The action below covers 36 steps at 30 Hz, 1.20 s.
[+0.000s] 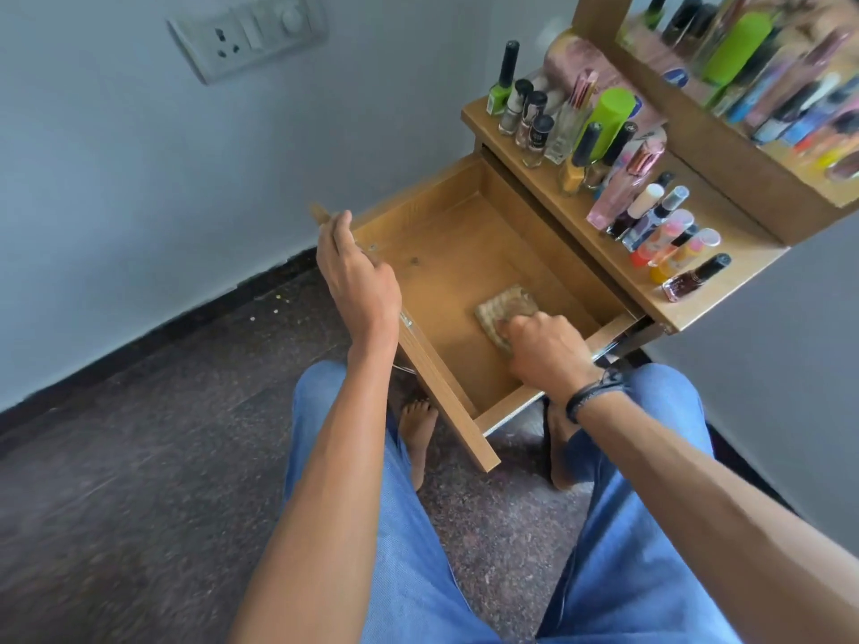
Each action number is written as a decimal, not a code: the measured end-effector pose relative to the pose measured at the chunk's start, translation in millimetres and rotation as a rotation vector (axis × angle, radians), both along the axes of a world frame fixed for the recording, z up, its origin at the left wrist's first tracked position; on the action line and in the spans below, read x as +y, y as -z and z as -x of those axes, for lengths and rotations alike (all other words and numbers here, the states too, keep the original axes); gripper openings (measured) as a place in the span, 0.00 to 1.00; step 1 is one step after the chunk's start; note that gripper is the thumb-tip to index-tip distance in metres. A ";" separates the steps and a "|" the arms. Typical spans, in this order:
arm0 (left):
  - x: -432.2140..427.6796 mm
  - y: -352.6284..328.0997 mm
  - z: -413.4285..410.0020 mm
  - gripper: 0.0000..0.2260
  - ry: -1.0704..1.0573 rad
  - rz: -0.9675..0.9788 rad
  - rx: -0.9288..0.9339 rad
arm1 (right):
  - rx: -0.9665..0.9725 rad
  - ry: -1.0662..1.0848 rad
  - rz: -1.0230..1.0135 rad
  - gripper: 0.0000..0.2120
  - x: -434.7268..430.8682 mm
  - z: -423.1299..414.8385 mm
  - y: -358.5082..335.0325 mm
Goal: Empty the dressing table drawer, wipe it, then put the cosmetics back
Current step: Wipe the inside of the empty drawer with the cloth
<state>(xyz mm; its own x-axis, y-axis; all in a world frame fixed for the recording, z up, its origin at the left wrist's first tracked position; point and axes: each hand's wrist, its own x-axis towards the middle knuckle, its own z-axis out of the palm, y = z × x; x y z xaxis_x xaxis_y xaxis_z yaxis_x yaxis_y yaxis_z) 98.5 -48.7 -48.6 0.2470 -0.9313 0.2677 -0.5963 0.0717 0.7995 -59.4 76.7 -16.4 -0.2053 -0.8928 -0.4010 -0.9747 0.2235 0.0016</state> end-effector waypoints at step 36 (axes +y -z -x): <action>123.8 -60.9 43.7 0.13 0.674 -0.499 -0.120 | -1.705 0.756 0.549 0.24 164.5 113.1 -67.6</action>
